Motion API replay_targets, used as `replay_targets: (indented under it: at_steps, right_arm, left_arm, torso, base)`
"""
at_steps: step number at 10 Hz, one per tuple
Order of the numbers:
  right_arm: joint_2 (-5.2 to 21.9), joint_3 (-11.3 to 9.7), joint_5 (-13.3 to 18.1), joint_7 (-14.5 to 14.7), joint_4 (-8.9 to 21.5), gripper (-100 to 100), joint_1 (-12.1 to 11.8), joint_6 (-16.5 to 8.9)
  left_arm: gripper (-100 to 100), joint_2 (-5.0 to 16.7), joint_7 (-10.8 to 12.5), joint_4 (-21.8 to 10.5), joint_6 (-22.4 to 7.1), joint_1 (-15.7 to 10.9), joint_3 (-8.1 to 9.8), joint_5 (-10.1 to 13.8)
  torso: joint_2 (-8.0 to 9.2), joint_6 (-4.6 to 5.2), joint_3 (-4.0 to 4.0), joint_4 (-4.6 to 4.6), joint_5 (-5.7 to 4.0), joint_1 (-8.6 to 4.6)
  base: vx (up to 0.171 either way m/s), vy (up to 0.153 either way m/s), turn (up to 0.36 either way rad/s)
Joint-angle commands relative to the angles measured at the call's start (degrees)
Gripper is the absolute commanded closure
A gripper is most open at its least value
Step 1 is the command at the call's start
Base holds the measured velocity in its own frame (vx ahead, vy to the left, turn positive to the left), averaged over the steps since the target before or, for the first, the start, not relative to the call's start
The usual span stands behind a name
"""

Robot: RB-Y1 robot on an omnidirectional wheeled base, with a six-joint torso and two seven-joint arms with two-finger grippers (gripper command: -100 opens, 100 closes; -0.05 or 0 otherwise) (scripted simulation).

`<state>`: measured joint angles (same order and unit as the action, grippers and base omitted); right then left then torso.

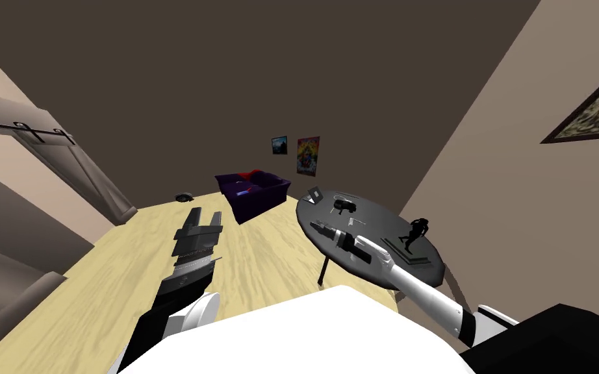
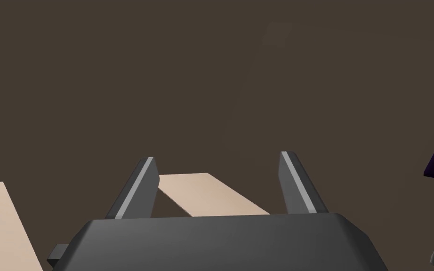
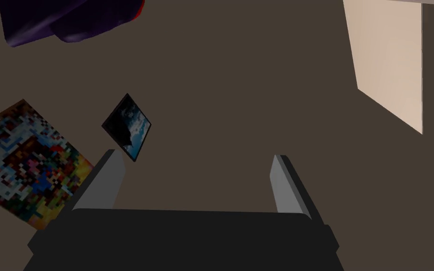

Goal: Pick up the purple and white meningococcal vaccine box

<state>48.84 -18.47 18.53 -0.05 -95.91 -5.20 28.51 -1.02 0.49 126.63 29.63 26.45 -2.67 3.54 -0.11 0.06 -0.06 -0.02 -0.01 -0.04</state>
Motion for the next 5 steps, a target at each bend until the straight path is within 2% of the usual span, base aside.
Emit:
replay_targets:
  at_steps: [1, 2, 3, 4, 5]
  right_arm:
    - [2.86, -1.46, 1.35, 0.8, 2.86, -100, 0.81, 0.62]
    - [3.53, -1.46, 1.35, 0.8, 3.77, -100, 0.81, 0.62]
    - [5.78, -2.74, 2.5, 1.48, 6.02, -100, 1.35, 1.17]
    - [6.32, -2.74, 2.5, 1.48, 6.7, -100, 1.35, 1.17]
    - [8.68, -4.04, 3.64, 2.15, 9.3, -100, 1.76, 1.75]
  left_arm:
    - [0, 0.0, 0.0, 0.0, 0.0, 0.0, 0.0, 0.0]
    - [0, 0.0, 0.0, 0.0, 0.0, 0.0, 0.0, 0.0]
    - [0, 0.0, 0.0, 0.0, 0.0, 0.0, 0.0, 0.0]
    - [0, 0.0, 0.0, 0.0, 0.0, 0.0, 0.0, 0.0]
    - [0, 0.0, 0.0, 0.0, 0.0, 0.0, 0.0, 0.0]
  torso:
    - [0.0, 0.0, 0.0, 0.0, 0.0, 0.0]
    - [-0.04, -0.04, -0.02, -0.01, 0.01, 0.02]
    - [-0.04, 0.01, -0.02, -0.01, 0.0, 0.0]
    - [-0.06, -0.03, -0.03, -0.01, 0.01, 0.01]
    - [-0.04, 0.02, -0.02, -0.01, 0.0, -0.01]
  base:
    - [0.027, 0.011, 0.185]
    - [0.026, 0.006, 0.088]
    - [0.03, 0.009, 0.187]
    - [0.026, 0.002, 0.086]
    - [0.039, 0.016, 0.155]
